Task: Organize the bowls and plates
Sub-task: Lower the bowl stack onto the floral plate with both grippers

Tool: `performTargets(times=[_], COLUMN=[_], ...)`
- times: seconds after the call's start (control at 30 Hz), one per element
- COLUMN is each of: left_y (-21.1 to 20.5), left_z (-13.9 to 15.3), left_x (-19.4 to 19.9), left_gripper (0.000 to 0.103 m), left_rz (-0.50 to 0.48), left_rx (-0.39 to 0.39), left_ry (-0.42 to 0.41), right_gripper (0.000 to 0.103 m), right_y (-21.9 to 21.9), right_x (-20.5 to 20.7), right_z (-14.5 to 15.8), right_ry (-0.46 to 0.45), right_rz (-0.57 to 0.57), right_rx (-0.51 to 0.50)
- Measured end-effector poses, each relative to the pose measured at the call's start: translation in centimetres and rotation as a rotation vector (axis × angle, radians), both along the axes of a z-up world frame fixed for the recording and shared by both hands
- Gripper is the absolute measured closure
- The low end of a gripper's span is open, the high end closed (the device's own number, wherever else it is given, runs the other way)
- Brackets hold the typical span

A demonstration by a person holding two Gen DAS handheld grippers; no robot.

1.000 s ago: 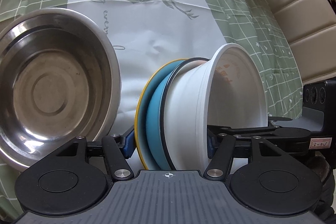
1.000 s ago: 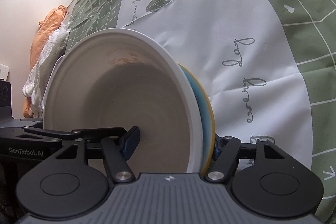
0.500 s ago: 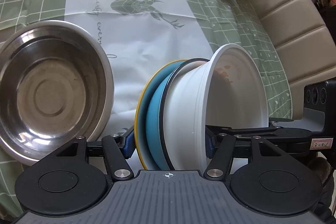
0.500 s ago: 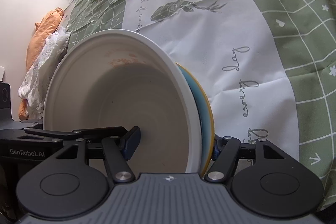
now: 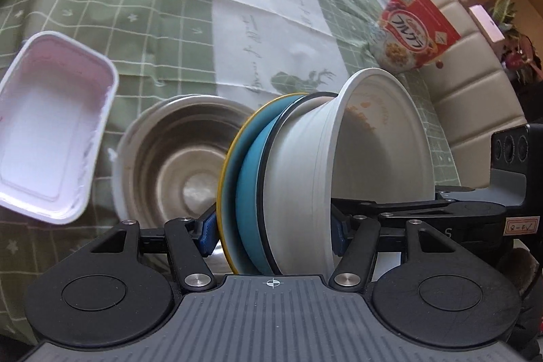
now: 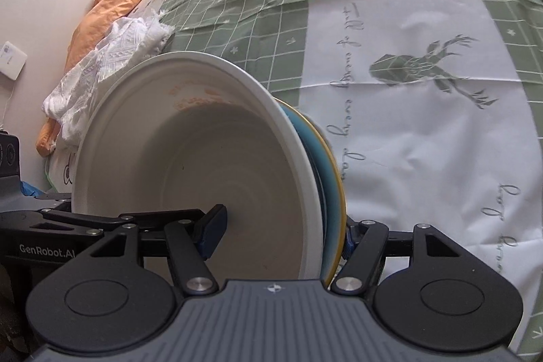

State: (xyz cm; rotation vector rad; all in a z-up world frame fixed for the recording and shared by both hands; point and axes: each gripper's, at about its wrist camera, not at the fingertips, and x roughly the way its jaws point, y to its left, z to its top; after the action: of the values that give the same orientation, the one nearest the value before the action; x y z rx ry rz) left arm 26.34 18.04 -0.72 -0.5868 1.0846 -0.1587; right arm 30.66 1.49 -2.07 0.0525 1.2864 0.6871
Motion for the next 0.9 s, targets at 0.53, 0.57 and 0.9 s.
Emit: performTargets(times=[0.53,0.57,0.9], left_y=[5.0,5.0,4.1], left_z=[-5.9,-6.0,-6.0], left_x=[-1.8,-2.0,-2.9], left_gripper=[0.044,0.046,0.05], left_rz=[0.118,0.128,0.141], left_rx=[-0.05,-0.048,0.023], left_ry=[-0.113,-0.12,-0.161], right_gripper=[0.033,0.033,0.035], right_y=[5.1,5.1,5.7], right_x=[1.4,1.5,1.5], right_z=[-3.5,-3.4,-3.3], right_ry=[0.05,0.049,0.014], right_rz=[0.006,-0.002,0.009], right_rx=[-0.157,-0.153,-0.158])
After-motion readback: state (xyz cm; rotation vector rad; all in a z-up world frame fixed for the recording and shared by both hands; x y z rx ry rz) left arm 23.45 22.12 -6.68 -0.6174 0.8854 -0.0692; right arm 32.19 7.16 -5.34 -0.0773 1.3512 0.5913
